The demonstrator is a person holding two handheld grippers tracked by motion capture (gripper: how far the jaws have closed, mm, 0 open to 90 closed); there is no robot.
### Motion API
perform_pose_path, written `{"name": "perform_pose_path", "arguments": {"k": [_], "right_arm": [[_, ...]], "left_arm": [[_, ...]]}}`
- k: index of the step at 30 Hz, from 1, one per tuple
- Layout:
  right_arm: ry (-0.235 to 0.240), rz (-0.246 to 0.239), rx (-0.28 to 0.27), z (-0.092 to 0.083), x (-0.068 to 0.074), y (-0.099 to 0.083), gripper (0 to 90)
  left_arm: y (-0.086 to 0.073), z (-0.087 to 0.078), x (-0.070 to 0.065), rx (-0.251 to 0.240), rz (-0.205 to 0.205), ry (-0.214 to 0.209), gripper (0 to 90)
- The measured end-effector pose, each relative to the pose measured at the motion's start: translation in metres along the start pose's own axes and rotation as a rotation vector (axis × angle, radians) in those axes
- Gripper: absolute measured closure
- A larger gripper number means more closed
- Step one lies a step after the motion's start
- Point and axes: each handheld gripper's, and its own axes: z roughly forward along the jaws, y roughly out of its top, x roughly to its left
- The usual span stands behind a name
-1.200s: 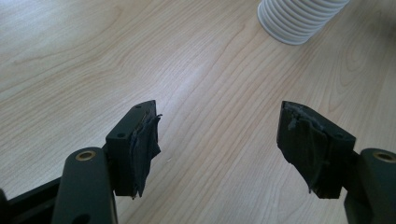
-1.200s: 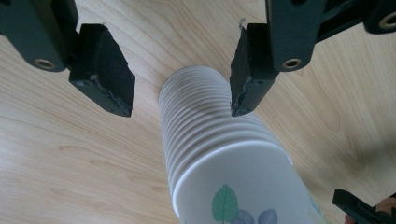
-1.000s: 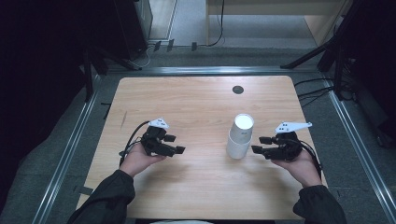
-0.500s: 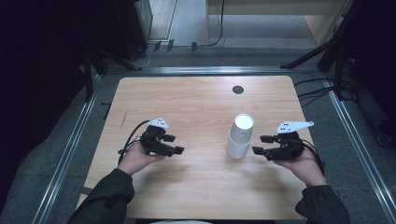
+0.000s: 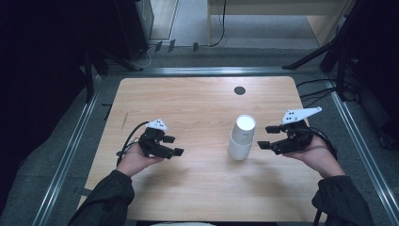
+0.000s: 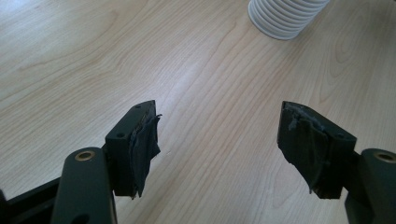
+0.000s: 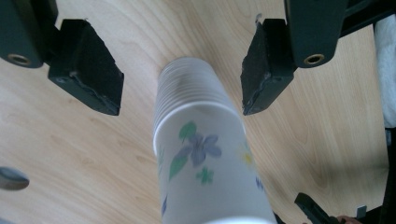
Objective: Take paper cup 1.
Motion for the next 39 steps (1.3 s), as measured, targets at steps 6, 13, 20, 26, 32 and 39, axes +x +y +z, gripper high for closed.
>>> {"name": "perform_pose_path", "arguments": {"k": [6, 13, 20, 26, 32, 39], "right_arm": [[0.017, -0.033, 0.035, -0.003, -0.005, 0.02, 27.1], [0.068, -0.085, 0.073, 0.002, -0.007, 0.035, 25.7], [0.09, -0.12, 0.095, 0.011, -0.004, 0.047, 24.6], [0.102, -0.151, 0.123, 0.023, 0.0, 0.058, 23.7], [0.103, -0.178, 0.133, 0.031, 0.003, 0.066, 23.5], [0.112, -0.182, 0.126, 0.034, 0.002, 0.07, 28.4]], "left_arm": [[0.0, -0.001, -0.002, -0.005, 0.013, -0.016, 29.2], [0.0, 0.0, -0.002, -0.002, 0.008, -0.015, 29.3], [0.0, 0.0, -0.004, -0.005, 0.016, -0.025, 29.2], [0.0, -0.001, -0.004, -0.013, 0.019, -0.041, 28.3], [0.0, -0.002, -0.007, -0.023, 0.038, -0.055, 26.9], [-0.001, -0.002, -0.007, -0.016, 0.037, -0.048, 26.5]]}}
